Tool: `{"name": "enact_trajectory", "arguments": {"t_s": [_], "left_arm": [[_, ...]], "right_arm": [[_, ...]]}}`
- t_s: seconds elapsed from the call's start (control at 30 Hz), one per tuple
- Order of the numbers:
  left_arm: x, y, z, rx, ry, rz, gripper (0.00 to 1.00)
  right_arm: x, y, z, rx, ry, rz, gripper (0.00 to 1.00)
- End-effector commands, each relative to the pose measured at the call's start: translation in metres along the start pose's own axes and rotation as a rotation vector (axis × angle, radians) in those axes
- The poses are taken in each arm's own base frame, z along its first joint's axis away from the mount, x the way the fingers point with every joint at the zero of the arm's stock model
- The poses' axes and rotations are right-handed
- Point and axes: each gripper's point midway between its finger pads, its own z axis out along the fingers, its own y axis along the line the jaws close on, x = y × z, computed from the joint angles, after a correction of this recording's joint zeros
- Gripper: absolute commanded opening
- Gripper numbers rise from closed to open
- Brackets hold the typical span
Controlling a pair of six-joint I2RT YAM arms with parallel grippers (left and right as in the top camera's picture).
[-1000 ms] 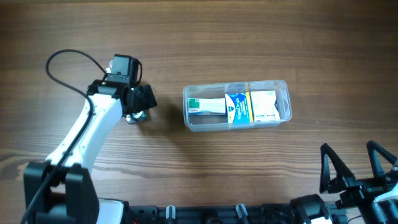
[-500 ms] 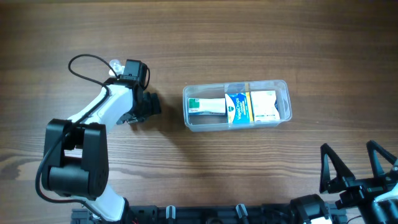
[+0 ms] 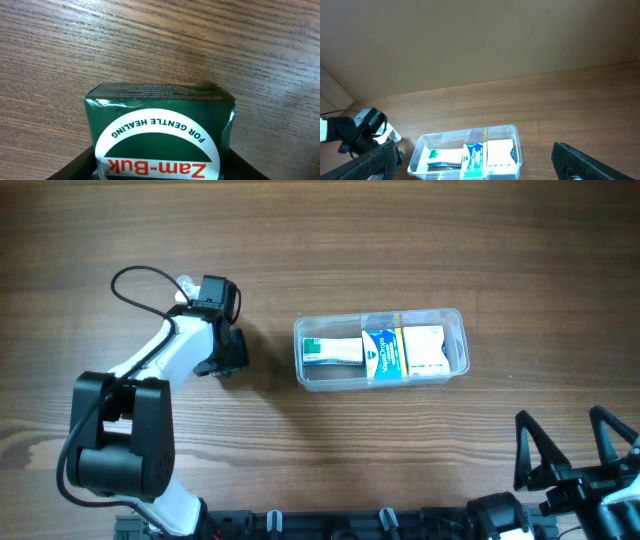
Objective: Pack container
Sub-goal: 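Place the Zam-Buk tin into the container and release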
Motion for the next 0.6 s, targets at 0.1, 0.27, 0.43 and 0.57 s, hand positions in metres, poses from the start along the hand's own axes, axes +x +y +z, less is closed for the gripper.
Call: {"name": "enact_trajectory", "arguments": {"t_s": [0.1, 0.27, 0.43, 0.57], "left_arm": [[-0.005, -0.029, -0.057, 0.159, -0.063, 0.087, 0.55], [-0.009, -0.069, -0.135, 0.295, -0.247, 0.213, 0.55], [0.023, -0.128, -0.199, 0.424, -0.433, 0.509, 0.56], [0.053, -0.173, -0.214, 0.501, -0.473, 0.653, 0.55]], "right_arm": [[-0.001, -0.003, 0.001, 0.020, -0.003, -0.018, 1.00], [-0.001, -0.003, 0.001, 0.020, -0.003, -0.018, 1.00], [-0.001, -0.003, 0.001, 0.020, -0.003, -0.018, 1.00], [-0.001, -0.003, 0.001, 0.020, -0.003, -0.018, 1.00]]}}
